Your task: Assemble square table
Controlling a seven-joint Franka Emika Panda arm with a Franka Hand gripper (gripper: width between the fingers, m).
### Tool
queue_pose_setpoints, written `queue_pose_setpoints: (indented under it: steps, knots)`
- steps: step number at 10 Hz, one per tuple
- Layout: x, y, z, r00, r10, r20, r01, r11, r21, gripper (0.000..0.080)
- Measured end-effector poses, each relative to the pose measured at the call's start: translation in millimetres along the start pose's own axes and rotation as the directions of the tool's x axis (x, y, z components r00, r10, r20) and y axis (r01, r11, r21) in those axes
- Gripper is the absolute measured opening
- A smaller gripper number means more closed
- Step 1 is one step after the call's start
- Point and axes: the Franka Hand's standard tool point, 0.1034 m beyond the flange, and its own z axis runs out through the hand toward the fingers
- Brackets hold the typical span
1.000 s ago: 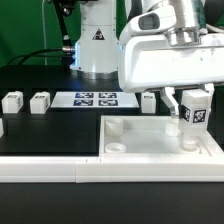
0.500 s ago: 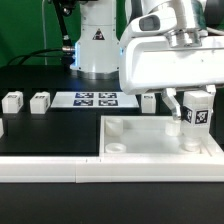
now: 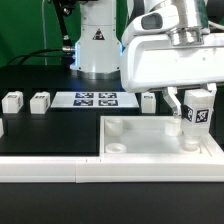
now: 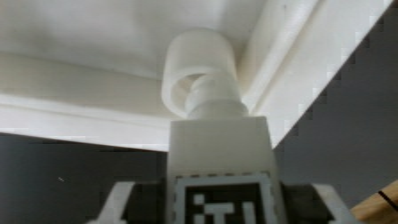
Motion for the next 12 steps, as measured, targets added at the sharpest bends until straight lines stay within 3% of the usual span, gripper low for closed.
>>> queue_pose_setpoints:
  steps: [11,12]
  knots:
    - [-13.3,0.3,13.9,1.000,-0.004,-0.027,0.004,1.000,-0.010,0.0288]
    - [-13.5,0.5,14.1,1.000,-0.005,-0.026,0.005,1.000,-0.010,0.0370]
